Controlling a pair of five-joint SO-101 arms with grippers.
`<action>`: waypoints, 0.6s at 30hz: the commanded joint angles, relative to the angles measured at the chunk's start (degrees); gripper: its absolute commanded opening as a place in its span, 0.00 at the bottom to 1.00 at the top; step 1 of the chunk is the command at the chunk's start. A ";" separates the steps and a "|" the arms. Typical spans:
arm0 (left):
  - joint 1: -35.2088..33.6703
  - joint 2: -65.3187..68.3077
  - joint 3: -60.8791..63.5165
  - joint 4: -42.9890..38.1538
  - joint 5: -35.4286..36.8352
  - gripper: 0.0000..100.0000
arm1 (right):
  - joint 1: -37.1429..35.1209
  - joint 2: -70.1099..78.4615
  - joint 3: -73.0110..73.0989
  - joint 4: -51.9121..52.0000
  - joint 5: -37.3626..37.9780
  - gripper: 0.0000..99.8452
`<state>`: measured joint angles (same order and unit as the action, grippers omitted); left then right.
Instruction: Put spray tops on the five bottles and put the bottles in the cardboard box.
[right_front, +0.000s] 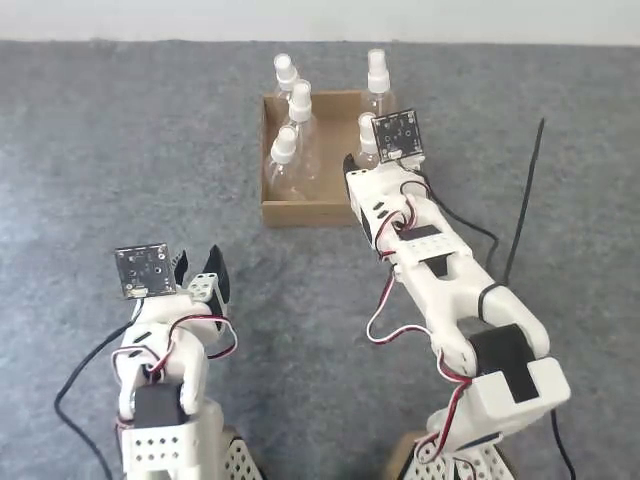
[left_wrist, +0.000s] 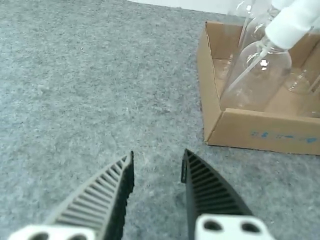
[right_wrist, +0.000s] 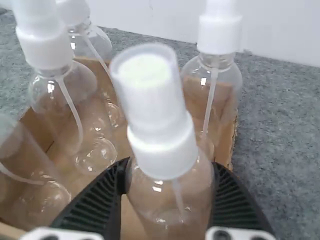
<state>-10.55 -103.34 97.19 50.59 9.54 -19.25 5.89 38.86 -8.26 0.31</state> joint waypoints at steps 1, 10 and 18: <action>-0.35 -0.97 -0.66 0.26 -0.44 0.15 | 0.75 -0.75 -3.60 0.84 -0.35 0.17; -0.35 -0.97 -0.66 0.26 -0.44 0.15 | 0.75 -1.01 -3.60 1.01 -0.35 0.24; -0.35 -0.97 -0.66 0.26 -0.44 0.15 | 0.75 -1.19 -3.60 1.10 -0.18 0.27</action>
<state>-10.55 -103.34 97.19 50.59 9.54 -19.16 5.98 38.42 -7.38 0.31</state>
